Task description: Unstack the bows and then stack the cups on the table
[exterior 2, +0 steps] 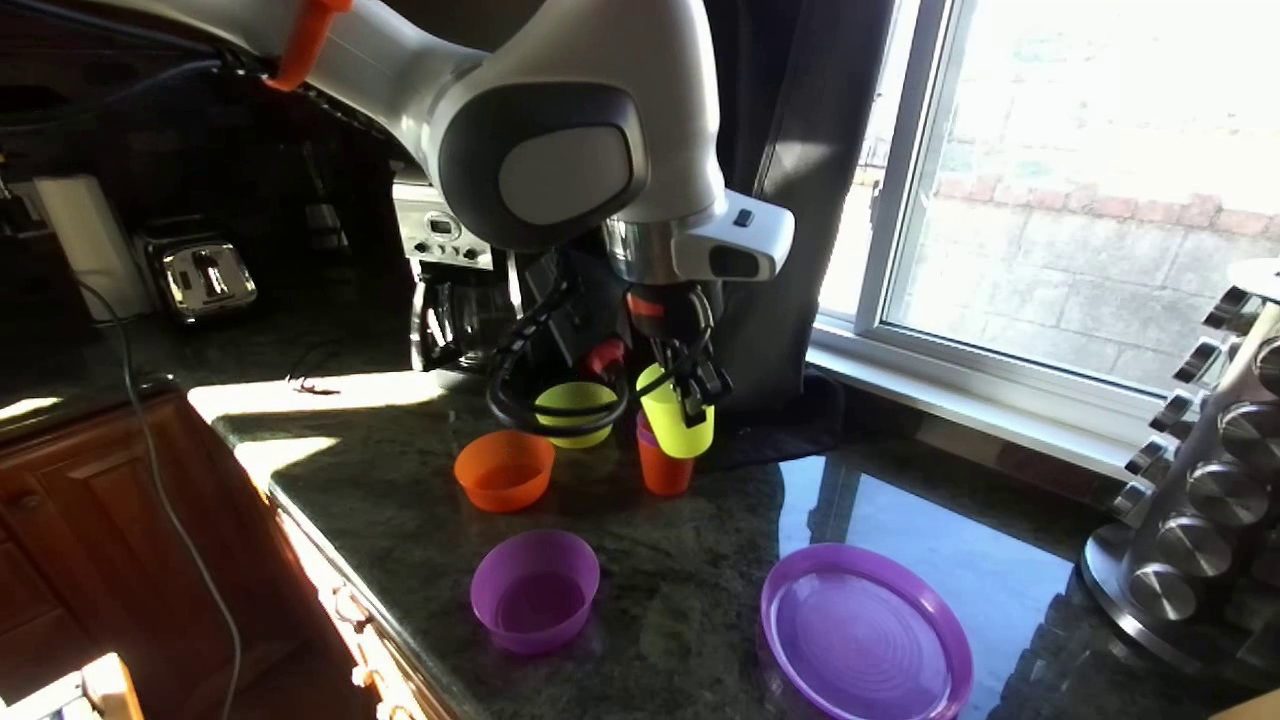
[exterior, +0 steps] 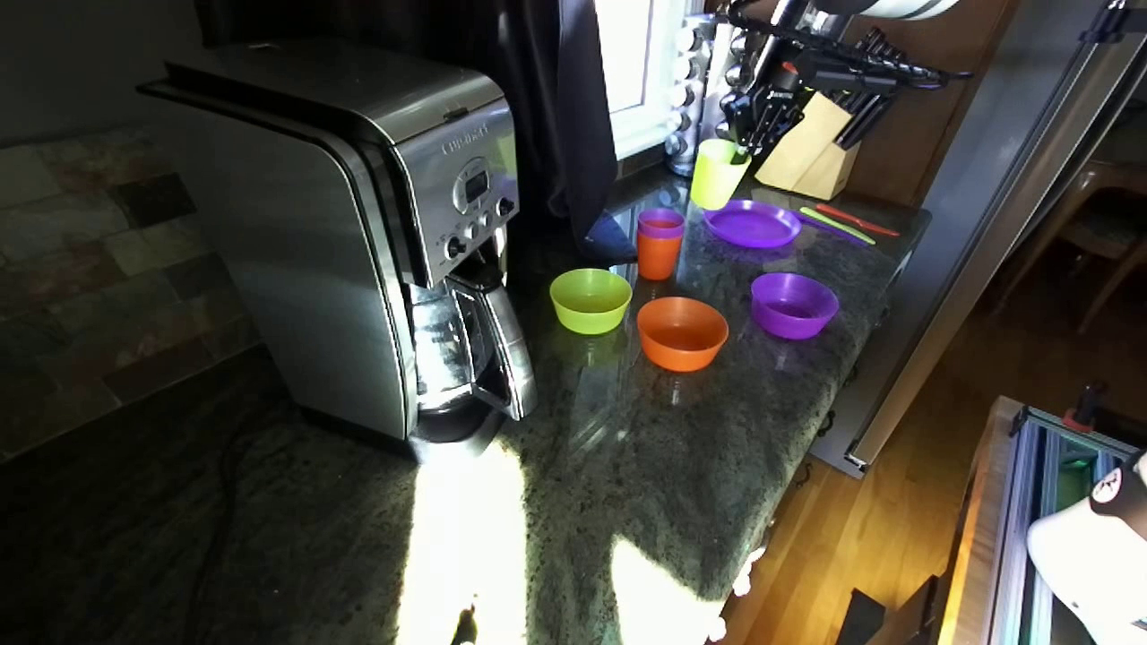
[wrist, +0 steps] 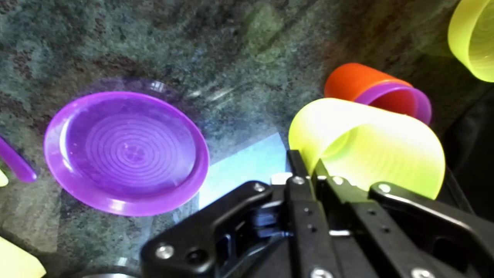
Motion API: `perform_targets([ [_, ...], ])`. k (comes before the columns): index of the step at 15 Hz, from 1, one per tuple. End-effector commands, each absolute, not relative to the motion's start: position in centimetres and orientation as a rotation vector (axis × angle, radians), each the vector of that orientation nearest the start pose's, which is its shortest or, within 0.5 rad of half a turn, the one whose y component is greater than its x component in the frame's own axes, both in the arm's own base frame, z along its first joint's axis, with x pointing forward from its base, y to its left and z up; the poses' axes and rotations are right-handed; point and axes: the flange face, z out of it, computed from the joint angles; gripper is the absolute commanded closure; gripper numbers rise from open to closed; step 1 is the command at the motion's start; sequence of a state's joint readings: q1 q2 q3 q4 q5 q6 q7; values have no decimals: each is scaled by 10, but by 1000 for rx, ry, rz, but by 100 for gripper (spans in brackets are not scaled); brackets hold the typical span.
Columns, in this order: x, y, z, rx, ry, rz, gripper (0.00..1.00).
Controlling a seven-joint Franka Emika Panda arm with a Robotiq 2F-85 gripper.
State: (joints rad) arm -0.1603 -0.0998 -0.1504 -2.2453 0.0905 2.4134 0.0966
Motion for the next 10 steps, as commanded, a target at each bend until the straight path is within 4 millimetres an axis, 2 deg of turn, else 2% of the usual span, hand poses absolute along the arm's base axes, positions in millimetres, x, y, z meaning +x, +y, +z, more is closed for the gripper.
perform_targets([
  [1,518,-145,452,-2957,674,-471,99],
  [5,538,-130,451,-2968,610,-473,99],
  [10,556,-119,436,-2984,571,-412,99],
])
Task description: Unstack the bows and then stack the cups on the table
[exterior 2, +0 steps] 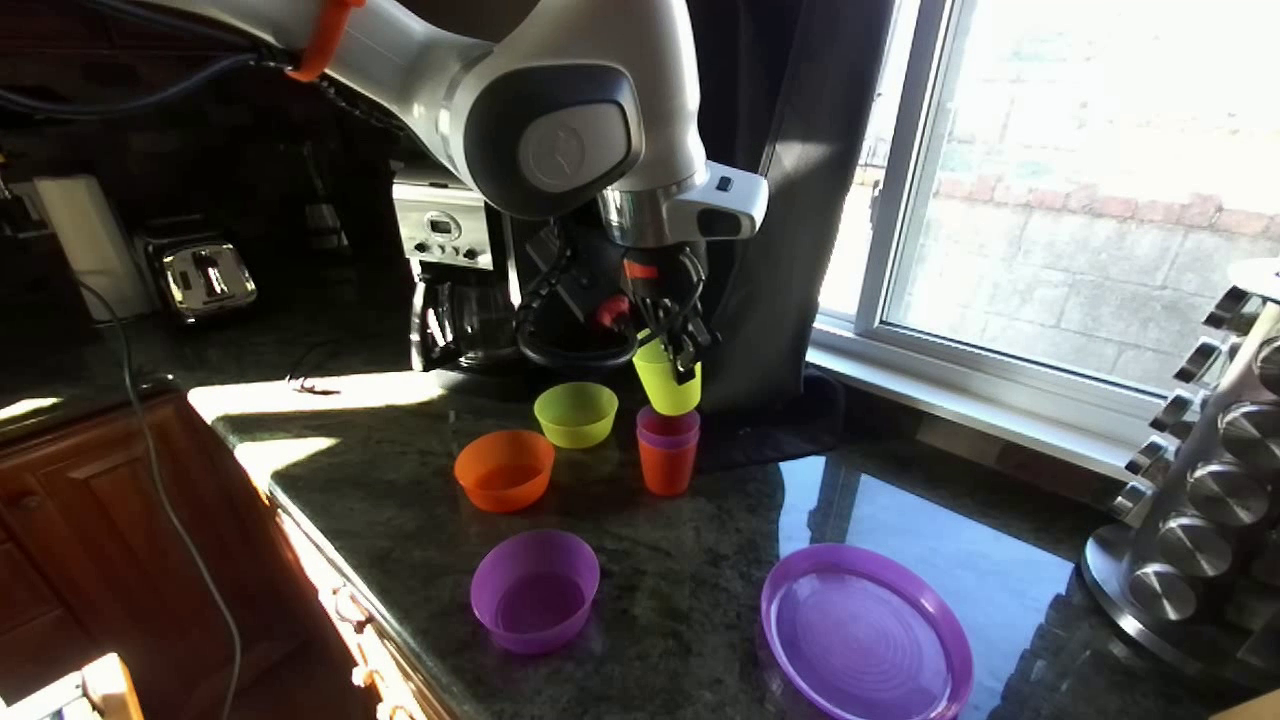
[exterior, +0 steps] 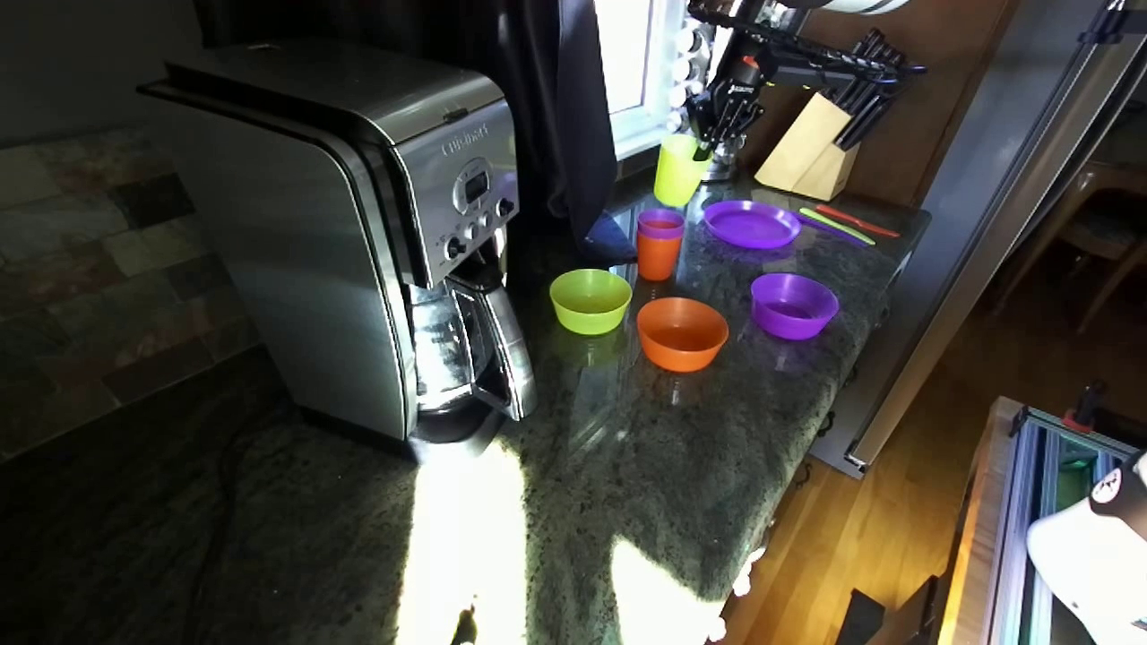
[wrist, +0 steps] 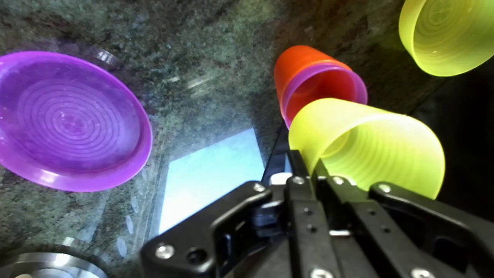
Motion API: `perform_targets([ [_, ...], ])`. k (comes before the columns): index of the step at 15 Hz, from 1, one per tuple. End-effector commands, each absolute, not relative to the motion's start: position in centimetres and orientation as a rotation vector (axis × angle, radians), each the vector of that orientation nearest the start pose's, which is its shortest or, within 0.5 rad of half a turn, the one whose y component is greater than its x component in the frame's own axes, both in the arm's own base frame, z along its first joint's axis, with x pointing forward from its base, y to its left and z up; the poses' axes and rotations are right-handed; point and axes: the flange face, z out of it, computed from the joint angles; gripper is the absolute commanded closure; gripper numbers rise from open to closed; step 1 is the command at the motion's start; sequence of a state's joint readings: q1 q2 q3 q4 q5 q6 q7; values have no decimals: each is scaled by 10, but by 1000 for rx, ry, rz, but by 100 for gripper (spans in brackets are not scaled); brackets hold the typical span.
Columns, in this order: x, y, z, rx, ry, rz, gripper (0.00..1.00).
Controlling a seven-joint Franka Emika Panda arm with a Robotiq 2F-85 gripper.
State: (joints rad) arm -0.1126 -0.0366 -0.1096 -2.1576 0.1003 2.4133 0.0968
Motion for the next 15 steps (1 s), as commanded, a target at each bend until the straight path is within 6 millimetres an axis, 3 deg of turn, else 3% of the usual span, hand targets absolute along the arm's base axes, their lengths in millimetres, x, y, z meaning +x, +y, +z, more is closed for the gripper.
perform_targets([
  [1,559,-118,432,-2984,567,-399,99],
  [13,577,-112,404,-3008,559,-225,99],
  [14,577,-112,403,-3009,560,-210,98],
  [15,578,-112,402,-3010,560,-196,90],
])
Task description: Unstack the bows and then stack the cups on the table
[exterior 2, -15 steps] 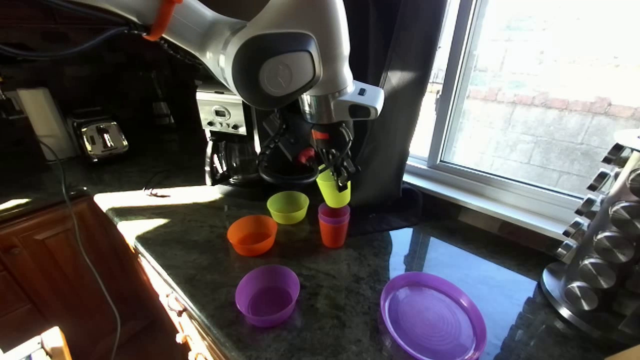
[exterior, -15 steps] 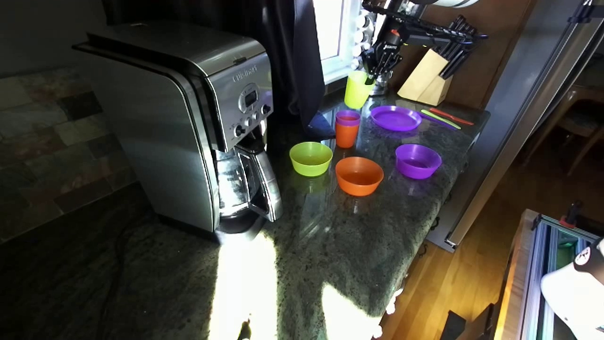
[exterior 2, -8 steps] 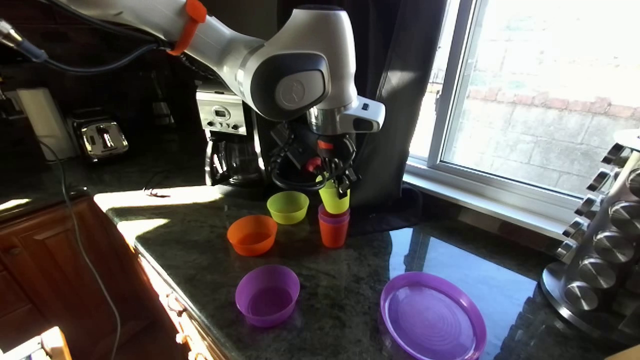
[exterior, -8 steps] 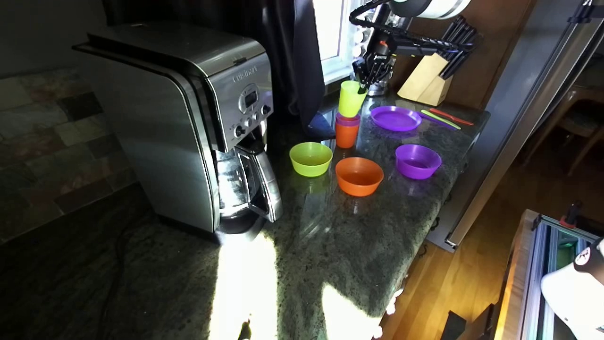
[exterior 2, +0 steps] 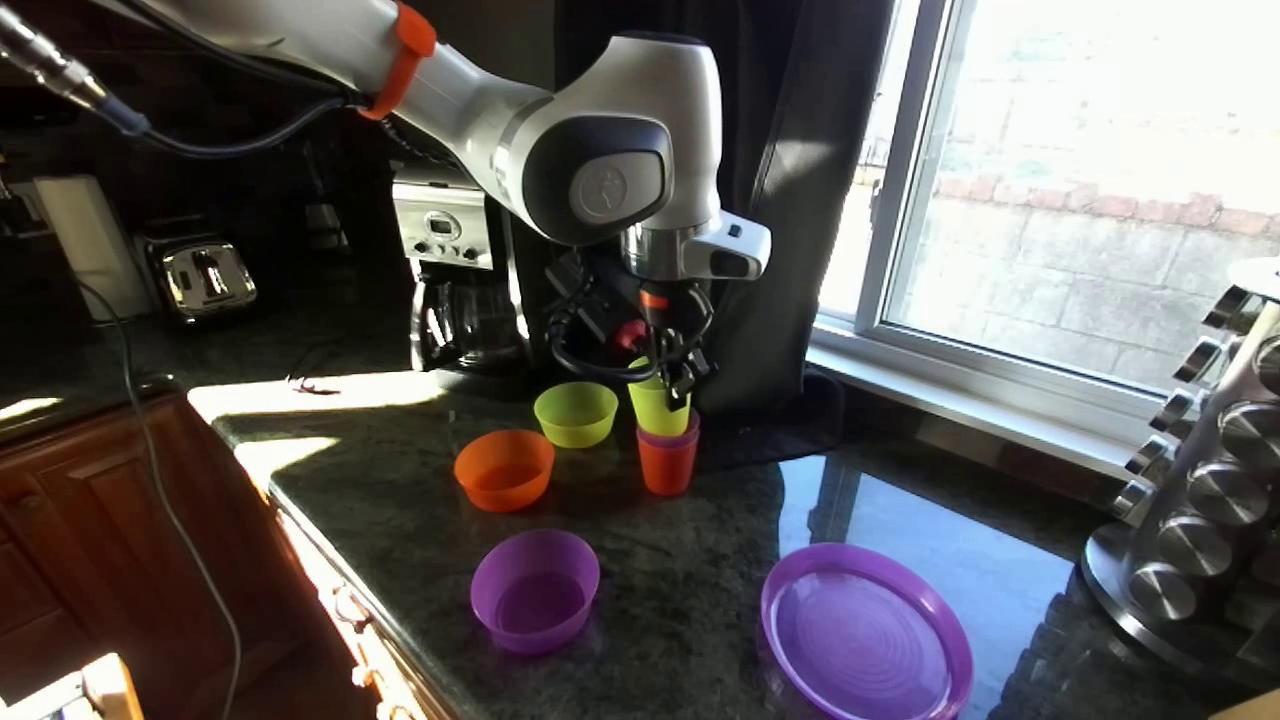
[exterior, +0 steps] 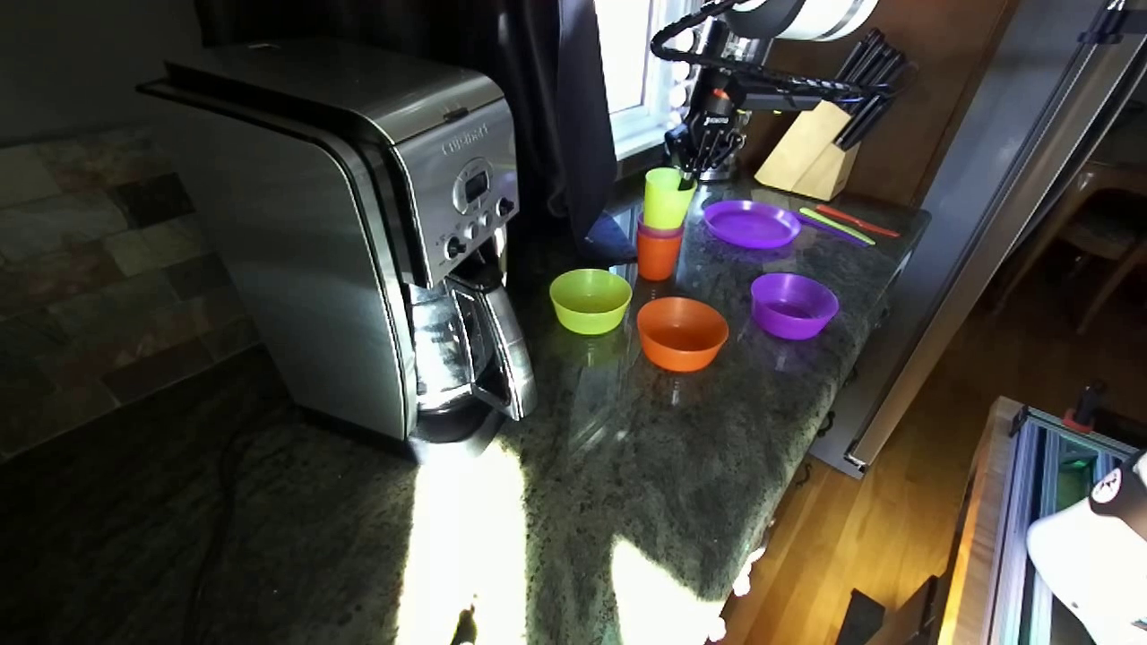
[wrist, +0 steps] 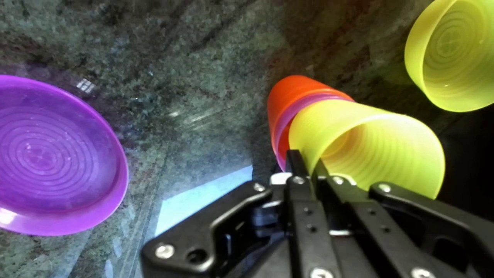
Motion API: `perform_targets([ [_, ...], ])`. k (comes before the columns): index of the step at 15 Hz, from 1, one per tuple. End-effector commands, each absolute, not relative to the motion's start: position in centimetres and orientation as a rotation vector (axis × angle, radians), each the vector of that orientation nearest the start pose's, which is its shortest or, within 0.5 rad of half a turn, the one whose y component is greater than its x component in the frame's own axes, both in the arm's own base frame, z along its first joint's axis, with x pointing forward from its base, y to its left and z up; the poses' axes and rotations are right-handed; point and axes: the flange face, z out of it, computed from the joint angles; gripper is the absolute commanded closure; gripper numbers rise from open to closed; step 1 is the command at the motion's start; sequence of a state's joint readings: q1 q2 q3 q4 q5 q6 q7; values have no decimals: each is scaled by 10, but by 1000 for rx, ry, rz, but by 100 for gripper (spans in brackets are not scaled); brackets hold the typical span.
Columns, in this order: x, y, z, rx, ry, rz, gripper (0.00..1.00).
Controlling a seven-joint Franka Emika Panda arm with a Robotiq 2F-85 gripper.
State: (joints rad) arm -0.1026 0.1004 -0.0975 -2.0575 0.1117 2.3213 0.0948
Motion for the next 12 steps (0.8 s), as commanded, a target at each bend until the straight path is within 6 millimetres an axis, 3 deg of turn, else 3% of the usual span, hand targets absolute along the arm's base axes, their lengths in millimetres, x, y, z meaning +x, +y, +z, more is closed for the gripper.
perform_targets([
  [1,579,-112,401,-3011,560,-186,87],
  [2,580,-112,400,-3012,563,-176,76],
  [3,580,-112,399,-3012,562,-166,79],
  [4,580,-112,398,-3014,563,-158,60],
  [12,571,-109,408,-3010,553,-185,1],
])
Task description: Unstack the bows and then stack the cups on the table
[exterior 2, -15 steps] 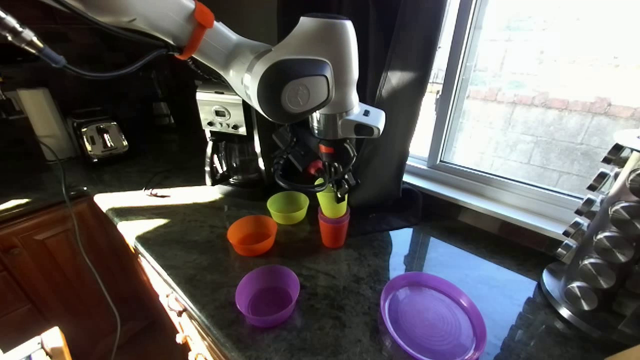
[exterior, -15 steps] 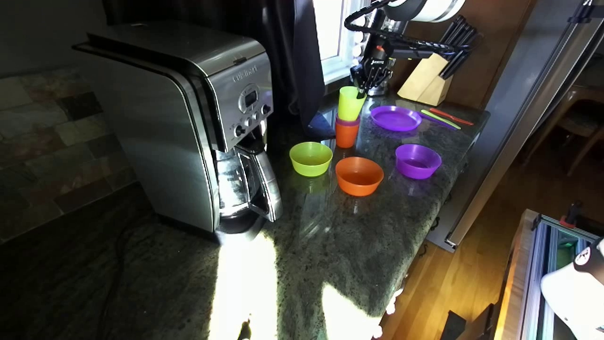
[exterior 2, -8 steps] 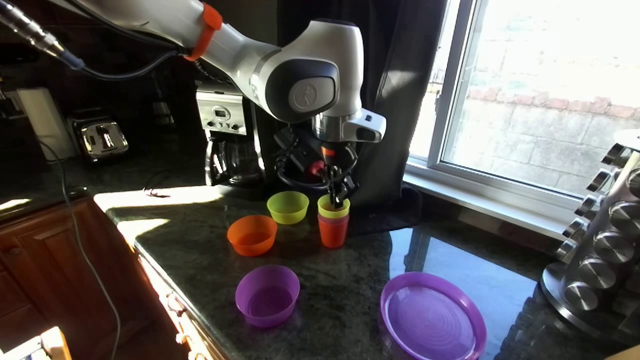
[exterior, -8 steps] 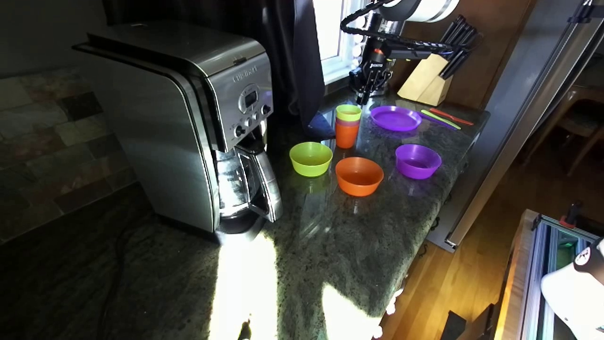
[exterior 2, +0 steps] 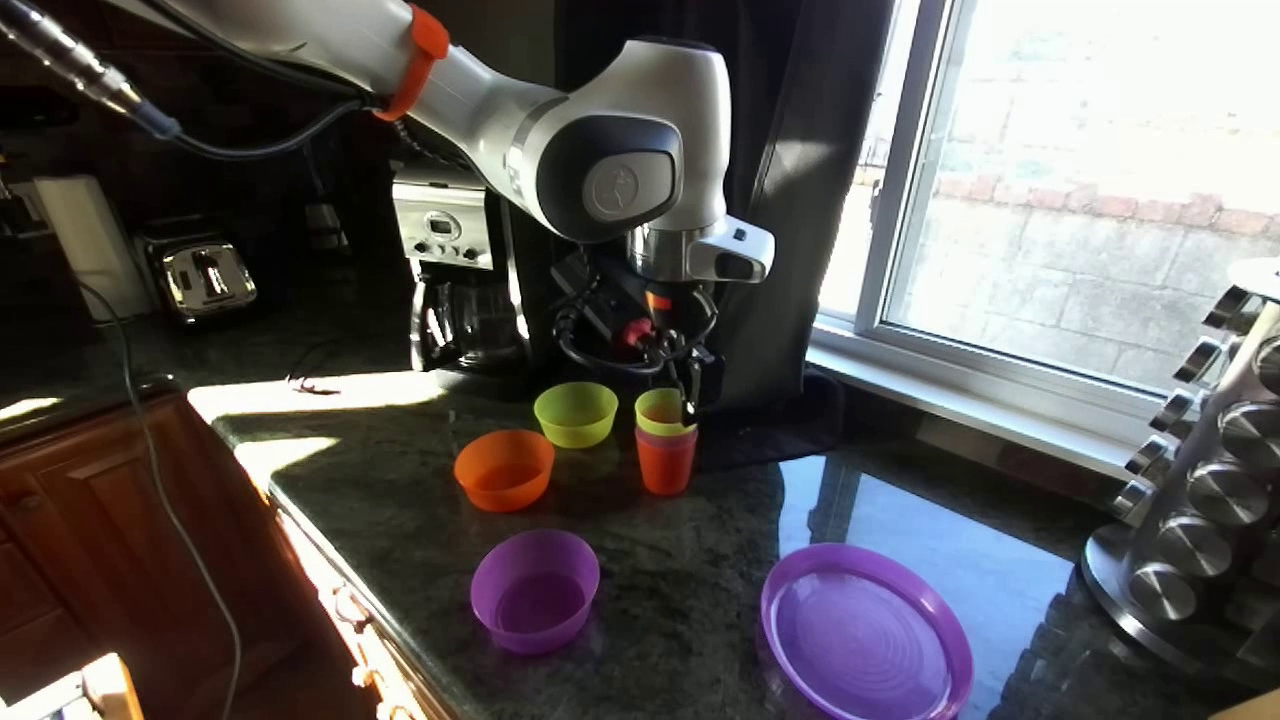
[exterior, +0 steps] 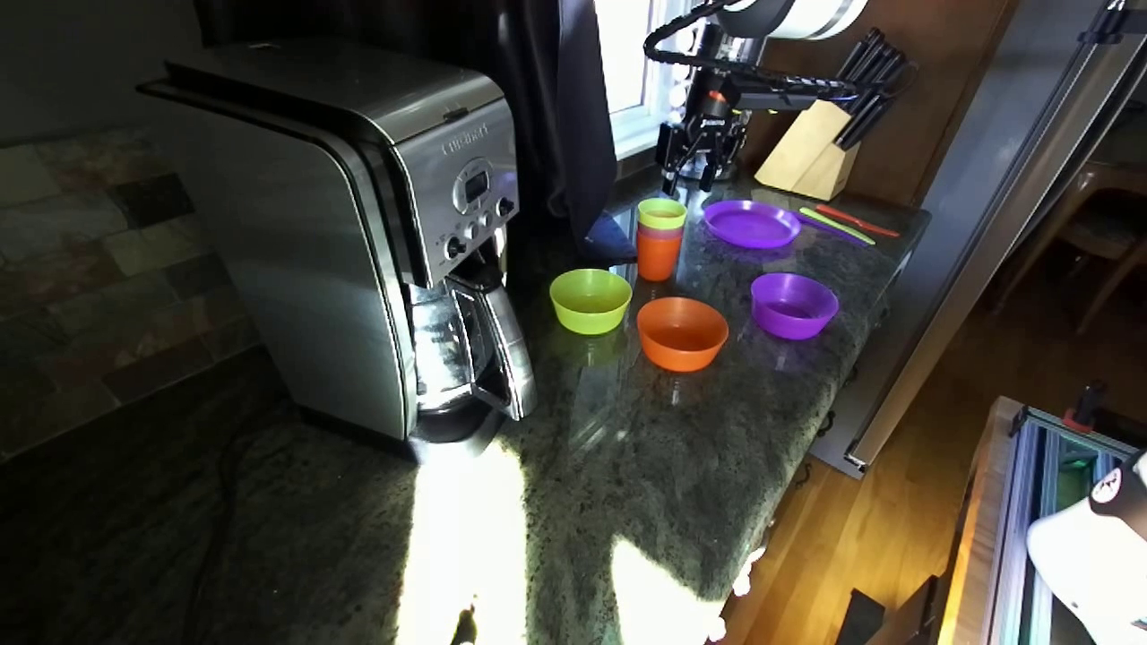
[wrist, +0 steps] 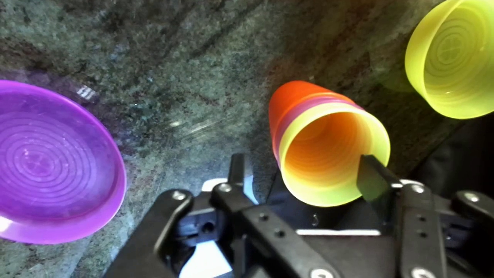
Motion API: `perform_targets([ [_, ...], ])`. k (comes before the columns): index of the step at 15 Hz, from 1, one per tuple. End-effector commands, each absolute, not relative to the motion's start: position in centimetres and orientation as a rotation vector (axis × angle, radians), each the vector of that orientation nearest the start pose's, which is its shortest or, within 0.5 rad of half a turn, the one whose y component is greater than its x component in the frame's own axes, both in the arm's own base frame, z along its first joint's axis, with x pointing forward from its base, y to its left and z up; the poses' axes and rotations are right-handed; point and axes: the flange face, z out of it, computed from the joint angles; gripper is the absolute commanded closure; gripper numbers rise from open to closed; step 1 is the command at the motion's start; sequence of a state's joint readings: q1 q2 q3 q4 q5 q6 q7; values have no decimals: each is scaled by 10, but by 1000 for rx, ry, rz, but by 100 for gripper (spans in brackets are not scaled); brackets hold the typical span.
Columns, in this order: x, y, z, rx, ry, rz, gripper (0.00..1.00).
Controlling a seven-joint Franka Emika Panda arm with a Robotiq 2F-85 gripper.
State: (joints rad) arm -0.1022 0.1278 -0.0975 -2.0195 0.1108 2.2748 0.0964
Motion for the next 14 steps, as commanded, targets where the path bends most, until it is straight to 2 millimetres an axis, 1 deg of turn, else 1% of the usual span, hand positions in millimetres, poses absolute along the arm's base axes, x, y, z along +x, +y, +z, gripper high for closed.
perform_targets([
  [1,568,-107,410,-3009,547,-188,0],
  [3,560,-102,417,-2997,509,-176,0],
  [5,551,-93,427,-2986,522,-176,0],
  [9,524,-70,452,-2971,487,-215,0],
  [14,490,-56,476,-2964,509,-250,0],
])
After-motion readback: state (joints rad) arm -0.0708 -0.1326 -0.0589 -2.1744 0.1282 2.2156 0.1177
